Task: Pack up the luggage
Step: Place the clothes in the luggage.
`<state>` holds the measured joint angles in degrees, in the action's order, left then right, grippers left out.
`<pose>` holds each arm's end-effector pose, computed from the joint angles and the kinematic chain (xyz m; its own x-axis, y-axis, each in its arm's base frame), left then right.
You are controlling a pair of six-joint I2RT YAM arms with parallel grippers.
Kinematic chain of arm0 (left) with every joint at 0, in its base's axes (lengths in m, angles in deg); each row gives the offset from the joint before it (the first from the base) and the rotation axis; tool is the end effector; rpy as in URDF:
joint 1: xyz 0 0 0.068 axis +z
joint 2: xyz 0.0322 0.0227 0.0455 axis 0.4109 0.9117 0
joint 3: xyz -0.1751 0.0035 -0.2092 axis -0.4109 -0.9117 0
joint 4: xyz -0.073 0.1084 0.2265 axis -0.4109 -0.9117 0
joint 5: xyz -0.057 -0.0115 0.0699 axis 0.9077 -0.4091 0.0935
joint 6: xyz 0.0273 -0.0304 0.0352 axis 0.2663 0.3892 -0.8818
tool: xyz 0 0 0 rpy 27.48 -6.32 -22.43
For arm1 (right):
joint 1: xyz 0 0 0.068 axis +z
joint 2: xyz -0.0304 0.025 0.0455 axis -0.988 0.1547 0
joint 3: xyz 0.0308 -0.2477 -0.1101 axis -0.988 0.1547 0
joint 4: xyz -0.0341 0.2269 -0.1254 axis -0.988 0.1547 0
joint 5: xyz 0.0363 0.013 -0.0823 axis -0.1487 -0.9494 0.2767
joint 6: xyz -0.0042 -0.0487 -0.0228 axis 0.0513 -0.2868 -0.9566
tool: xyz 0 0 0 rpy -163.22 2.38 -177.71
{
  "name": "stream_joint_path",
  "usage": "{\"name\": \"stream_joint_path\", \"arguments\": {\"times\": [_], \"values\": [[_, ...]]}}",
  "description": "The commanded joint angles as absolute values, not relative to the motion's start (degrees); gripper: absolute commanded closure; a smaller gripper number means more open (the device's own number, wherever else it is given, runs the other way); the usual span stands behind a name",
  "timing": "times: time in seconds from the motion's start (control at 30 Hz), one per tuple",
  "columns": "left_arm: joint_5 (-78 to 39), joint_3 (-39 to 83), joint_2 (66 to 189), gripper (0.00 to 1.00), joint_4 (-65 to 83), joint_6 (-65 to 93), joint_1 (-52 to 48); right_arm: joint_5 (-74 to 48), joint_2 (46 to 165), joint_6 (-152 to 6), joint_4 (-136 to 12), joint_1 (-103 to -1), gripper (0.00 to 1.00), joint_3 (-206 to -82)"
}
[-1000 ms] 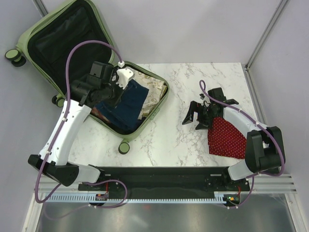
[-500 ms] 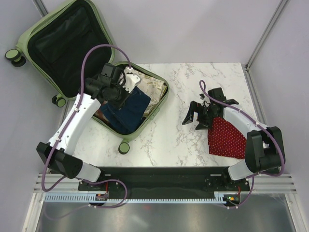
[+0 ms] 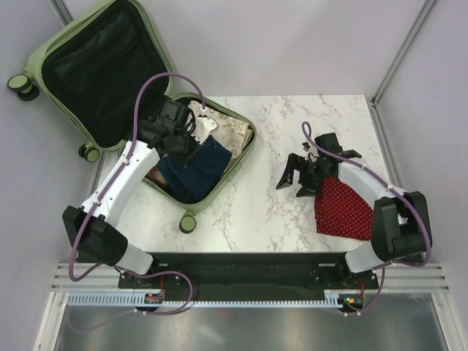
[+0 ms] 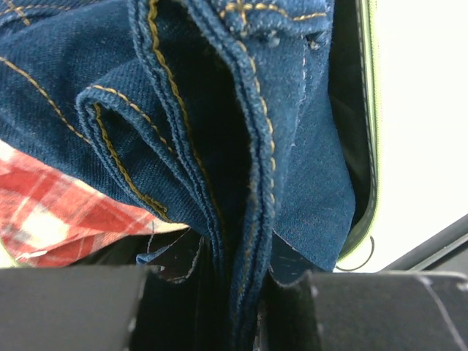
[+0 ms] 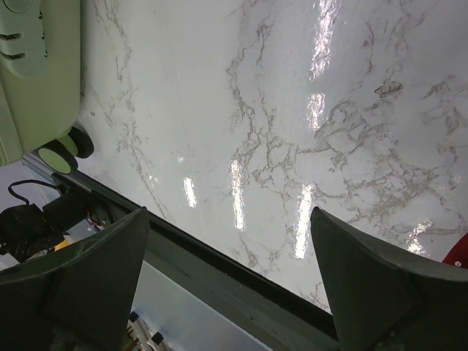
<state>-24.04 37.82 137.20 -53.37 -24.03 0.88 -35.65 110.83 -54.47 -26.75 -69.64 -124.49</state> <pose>0.2715 -0.1197 0.3569 -0.5065 0.6971 -0.5075 0.7238 0.6636 0.1892 0.2786 0.0748 0.2113 -0.9674 0.1830 -0.1752 0.0453 0.8055 0.5909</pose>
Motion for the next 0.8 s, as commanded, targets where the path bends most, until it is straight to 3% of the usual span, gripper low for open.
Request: {"name": "stream_joint_path", "arguments": {"times": [0.0, 0.43, 0.77], "values": [[-22.0, 36.4, 138.6, 0.98, -48.3, -26.6, 2.8, -36.9, 109.7, -55.3, -26.6, -69.6, 0.02, -124.5], [-20.8, 35.9, 145.9, 0.98, -45.6, -26.9, 11.3, -36.7, 109.9, -55.6, -26.6, -69.6, 0.02, -125.1], [-27.0, 36.8, 151.7, 0.98, -44.1, -25.7, 14.2, -36.8, 110.7, -55.9, -26.3, -69.7, 0.02, -125.8]]}}
